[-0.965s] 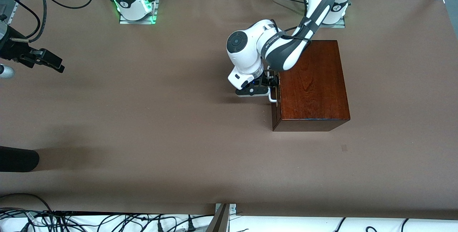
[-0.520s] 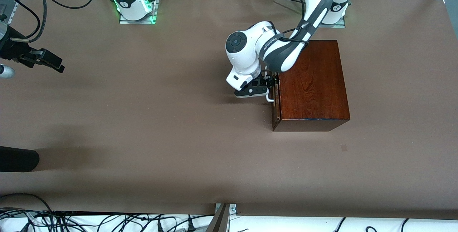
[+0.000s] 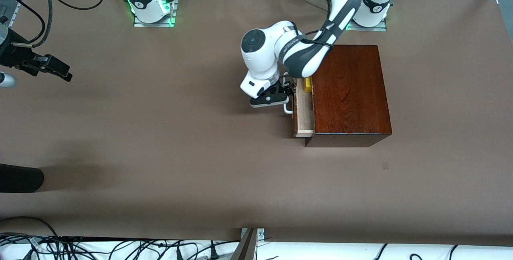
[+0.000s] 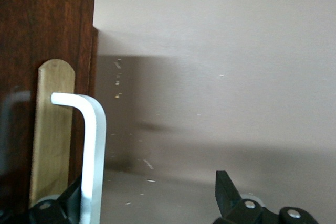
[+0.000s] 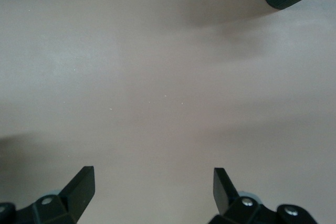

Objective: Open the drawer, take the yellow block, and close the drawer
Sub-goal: 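Pull the handle with the left gripper to slide the drawer open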

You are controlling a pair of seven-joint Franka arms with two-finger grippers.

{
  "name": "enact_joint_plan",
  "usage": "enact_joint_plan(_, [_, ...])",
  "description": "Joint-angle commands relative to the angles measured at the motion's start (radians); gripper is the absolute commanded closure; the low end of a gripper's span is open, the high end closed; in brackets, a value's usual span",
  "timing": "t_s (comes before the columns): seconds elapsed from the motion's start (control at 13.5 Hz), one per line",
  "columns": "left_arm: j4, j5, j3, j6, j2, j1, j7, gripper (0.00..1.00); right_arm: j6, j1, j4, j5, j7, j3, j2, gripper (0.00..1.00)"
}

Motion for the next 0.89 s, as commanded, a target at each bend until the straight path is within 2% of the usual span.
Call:
enact_joint_plan(0.0, [0.122,-0.053,0.029,0.02,0.073,-0.107,-0.075,0.0,-0.007,0.001,0.021,-0.002,0.008,0.0,0.009,0.0])
enact_joint_plan(0.22, [0.191,-0.091,0.06,0.015,0.111,-0.159,-0.075,0.0,-0.007,0.001,0.021,-0.002,0.008,0.001,0.009,0.0])
enact_joint_plan(0.82, [0.297,-0.139,0.061,0.029,0.162,-0.184,-0.073,0.0,-0.007,0.001,0.021,0.0,0.008,0.001,0.009,0.0])
